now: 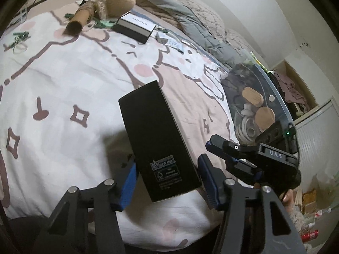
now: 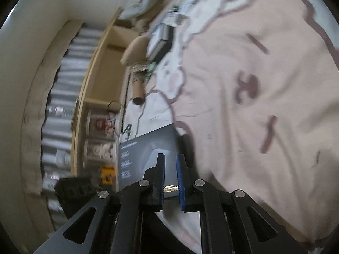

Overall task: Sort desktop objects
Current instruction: 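Hold the black box with both grippers and turn it upright, then carry the black UGREEN box with both grippers over the clear bin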

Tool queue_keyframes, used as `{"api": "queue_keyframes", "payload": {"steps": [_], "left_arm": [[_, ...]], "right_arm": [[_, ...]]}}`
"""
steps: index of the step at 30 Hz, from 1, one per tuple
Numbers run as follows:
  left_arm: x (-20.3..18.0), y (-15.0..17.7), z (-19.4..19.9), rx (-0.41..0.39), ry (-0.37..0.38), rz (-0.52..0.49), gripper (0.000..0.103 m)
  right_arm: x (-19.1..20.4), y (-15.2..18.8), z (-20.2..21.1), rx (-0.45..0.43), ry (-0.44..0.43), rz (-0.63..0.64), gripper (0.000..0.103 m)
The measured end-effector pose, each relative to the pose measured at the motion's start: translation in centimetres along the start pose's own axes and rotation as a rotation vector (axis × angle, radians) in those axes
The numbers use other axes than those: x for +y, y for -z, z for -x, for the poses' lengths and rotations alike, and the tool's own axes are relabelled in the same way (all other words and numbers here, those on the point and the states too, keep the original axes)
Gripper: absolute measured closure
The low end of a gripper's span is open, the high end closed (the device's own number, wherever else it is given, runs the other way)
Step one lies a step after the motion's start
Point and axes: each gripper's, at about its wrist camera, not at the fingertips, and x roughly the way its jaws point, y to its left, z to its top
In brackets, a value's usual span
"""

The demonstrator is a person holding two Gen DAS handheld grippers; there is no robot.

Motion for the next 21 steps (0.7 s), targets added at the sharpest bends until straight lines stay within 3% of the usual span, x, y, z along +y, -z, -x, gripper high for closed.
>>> {"api": "queue_keyframes", "payload": {"steps": [3, 9, 14, 21], "left_arm": [[1.2, 0.0, 0.0, 0.015, 0.042, 0.068, 0.048], [2.4, 0.1, -0.2, 0.03, 0.091, 0.142, 0.048], [1.4, 0.0, -0.2, 0.019, 0.078, 0.083, 0.05], [-0.9, -1.3, 0.4, -0.014, 0.074, -0.018, 0.052]], "right_arm": [[-0.6, -0.1, -0.2, 0.007, -0.021, -0.038, 0.039], [0.5, 0.4, -1.8, 0.047, -0.003, 0.036, 0.04], [0.2, 0.4, -3.9, 0.097, -0.019, 0.047, 0.057], [0.8, 0.3, -2.5, 0.064, -0.071, 0.057, 0.057]]}}
